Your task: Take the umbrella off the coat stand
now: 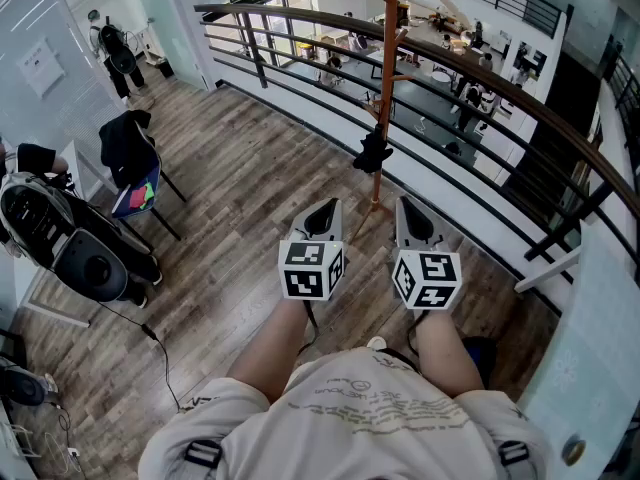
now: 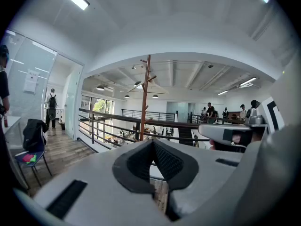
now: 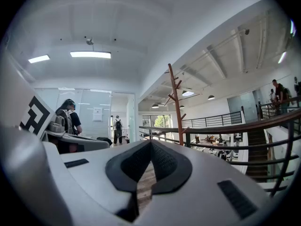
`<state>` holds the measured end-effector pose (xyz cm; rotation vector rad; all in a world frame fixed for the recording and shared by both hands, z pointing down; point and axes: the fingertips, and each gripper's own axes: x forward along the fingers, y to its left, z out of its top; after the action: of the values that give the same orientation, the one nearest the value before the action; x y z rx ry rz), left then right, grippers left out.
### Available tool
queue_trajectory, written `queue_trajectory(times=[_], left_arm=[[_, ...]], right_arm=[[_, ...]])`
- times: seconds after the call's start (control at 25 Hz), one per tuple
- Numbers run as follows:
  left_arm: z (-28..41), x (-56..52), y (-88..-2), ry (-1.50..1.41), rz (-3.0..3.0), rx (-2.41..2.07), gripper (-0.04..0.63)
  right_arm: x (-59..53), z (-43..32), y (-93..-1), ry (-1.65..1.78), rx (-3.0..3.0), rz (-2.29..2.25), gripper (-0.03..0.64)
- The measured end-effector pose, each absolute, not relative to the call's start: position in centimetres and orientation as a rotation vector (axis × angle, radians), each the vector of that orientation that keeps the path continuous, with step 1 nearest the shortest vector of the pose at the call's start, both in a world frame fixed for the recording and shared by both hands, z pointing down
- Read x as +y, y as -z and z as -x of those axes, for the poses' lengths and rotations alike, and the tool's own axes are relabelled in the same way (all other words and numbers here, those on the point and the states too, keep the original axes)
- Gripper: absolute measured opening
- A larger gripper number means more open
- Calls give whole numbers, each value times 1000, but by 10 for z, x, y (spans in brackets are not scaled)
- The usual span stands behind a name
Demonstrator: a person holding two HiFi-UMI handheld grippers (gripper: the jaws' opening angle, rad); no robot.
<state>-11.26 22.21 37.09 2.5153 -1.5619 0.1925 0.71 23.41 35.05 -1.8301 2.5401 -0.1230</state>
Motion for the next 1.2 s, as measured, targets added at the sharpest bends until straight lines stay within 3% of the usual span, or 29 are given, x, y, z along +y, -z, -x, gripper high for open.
queue_trajectory(times=[1.2], left_arm=[[-7, 125, -379, -222, -2454, -1613, 3]], right_arm=[[137, -121, -373, 232, 2630, 1738, 2]])
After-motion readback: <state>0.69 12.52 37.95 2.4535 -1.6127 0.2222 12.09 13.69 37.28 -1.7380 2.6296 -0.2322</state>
